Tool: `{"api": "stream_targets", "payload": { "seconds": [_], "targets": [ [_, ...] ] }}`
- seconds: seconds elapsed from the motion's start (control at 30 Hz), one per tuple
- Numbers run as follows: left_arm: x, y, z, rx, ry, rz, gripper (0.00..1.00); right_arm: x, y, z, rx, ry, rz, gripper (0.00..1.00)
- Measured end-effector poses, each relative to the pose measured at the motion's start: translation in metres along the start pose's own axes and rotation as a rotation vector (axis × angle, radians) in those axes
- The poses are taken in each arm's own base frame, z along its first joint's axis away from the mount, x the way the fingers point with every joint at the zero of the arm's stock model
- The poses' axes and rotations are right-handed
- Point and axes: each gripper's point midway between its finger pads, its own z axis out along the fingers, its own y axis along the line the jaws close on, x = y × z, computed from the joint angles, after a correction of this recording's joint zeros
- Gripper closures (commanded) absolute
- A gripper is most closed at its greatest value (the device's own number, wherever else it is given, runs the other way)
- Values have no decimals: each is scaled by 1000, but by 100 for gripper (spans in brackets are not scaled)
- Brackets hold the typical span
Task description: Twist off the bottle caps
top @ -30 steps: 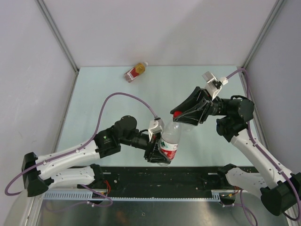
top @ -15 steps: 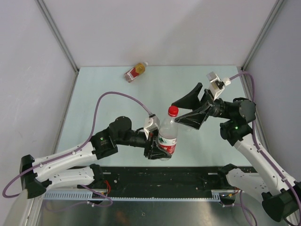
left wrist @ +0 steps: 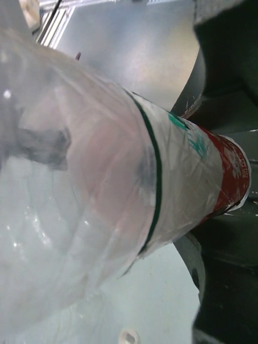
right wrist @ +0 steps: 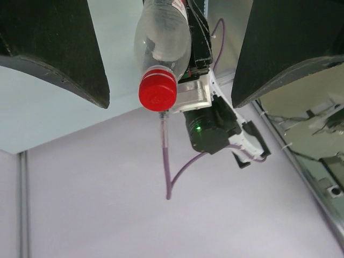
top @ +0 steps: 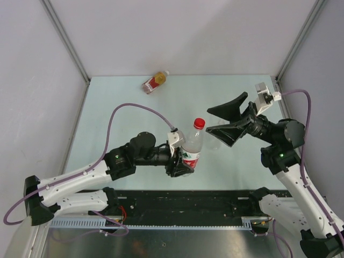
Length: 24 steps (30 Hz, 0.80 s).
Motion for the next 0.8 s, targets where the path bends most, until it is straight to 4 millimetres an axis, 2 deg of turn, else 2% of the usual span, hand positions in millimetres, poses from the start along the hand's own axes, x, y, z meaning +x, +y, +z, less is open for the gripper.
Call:
{"api": "stream_targets", "payload": {
  "seconds": [0.33,0.57,0.8],
  "targets": [
    [9,43,3,-233,92,-7,87,15,-56,-3,251,11,90,3],
    [13,71,-1,-392,148,-6,87,21,-81,-7,376,13,125,5],
    [20,94,-4,-523,217,-7,90,38,-111,-10,485,57,188,5]
  ]
}}
